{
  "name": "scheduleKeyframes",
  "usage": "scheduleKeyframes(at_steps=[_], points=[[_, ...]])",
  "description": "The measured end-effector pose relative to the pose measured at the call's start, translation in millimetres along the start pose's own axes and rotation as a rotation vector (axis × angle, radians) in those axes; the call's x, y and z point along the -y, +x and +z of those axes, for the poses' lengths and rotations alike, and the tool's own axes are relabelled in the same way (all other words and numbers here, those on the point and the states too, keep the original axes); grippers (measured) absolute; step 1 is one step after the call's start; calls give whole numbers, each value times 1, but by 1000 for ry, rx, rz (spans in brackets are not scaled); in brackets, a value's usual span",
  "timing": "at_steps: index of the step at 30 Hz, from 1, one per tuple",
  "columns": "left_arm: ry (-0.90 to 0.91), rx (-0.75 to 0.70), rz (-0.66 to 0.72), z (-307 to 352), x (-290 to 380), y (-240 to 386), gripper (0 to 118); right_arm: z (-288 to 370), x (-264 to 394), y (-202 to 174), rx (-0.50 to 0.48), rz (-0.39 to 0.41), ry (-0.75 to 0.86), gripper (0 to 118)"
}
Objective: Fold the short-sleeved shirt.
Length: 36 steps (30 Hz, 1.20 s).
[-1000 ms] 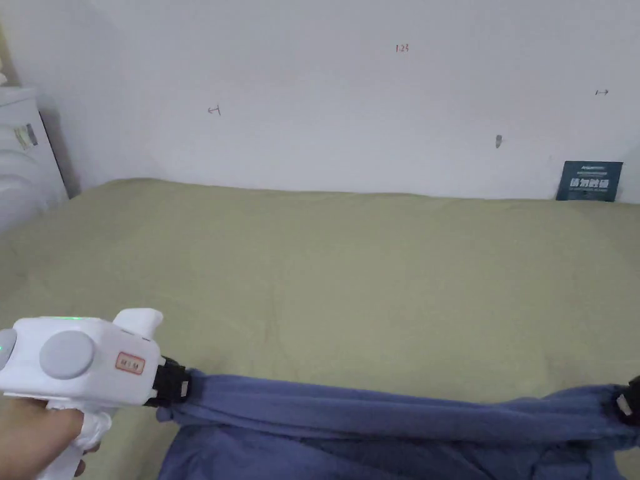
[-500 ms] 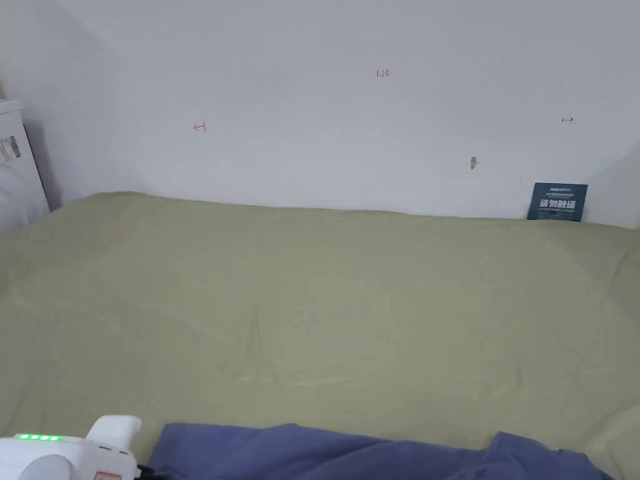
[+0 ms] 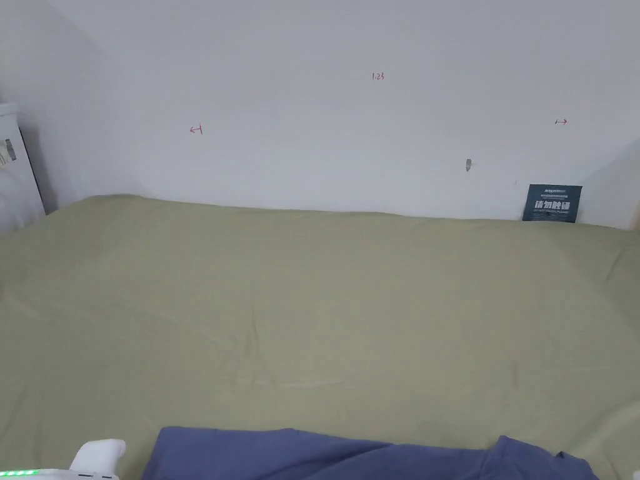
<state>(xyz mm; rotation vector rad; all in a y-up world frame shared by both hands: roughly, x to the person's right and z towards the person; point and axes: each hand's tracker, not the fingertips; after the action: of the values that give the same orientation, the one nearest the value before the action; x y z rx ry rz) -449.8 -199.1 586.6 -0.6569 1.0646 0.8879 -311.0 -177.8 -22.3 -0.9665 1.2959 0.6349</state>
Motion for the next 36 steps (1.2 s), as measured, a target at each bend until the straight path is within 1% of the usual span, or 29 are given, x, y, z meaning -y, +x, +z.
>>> scheduleKeyframes(at_steps=[1,2,3,4,5,6,7,8,9,10,12,14,15,16,17,18,19,20,21,22,23,24,25,26,28,30,33,36], points=[[-2,8,13,4,1,2,63,9,0,-2,0,-6,1,15],[-2,16,34,10,1,4,63,17,0,-5,1,-9,9,19],[12,-7,36,18,2,8,63,26,0,-7,5,-7,27,23],[49,-27,13,37,5,22,64,37,-1,-9,20,-1,74,32],[111,-50,-37,50,8,31,64,48,-3,-11,23,6,118,50],[194,-97,-105,63,10,41,64,60,-4,-14,19,16,160,57],[262,-124,-168,76,11,51,64,72,-6,-18,12,25,214,59],[311,-140,-193,85,7,54,64,84,-8,-23,10,37,268,63],[350,-147,-194,93,5,61,64,91,-10,-26,25,43,318,69],[400,-128,-183,103,4,69,64,100,-10,-32,35,56,384,70],[465,-79,-159,116,-1,80,64,115,-9,-46,50,96,512,70],[542,-89,-147,127,-2,95,64,129,-7,-65,46,142,623,70],[644,-125,-144,133,4,104,62,133,-4,-71,53,156,673,70],[761,-146,-145,139,11,114,62,135,1,-78,66,165,722,70],[823,-137,-153,143,16,122,60,135,5,-82,70,181,761,69],[855,-133,-166,146,17,129,55,135,10,-88,81,190,796,67],[862,-143,-180,147,18,137,48,136,16,-95,98,191,825,61],[820,-147,-187,143,18,147,30,135,22,-101,107,198,848,44],[818,-147,-197,140,20,153,14,133,26,-106,106,206,857,14],[809,-142,-209,137,23,159,7,131,30,-112,118,217,856,0],[790,-139,-214,134,26,164,0,127,34,-118,143,231,850,0],[768,-113,-211,128,26,163,0,127,37,-123,188,239,850,0],[742,-83,-213,124,30,165,0,125,38,-125,171,245,819,0],[728,-83,-222,120,33,168,0,122,40,-127,140,247,786,0],[685,-106,-271,112,36,173,0,118,45,-130,138,241,780,0],[659,-95,-297,110,35,174,0,114,45,-129,135,231,761,0],[654,-96,-283,108,33,168,0,113,46,-126,115,209,747,0],[629,-89,-236,108,26,159,0,114,45,-125,124,206,740,0]])
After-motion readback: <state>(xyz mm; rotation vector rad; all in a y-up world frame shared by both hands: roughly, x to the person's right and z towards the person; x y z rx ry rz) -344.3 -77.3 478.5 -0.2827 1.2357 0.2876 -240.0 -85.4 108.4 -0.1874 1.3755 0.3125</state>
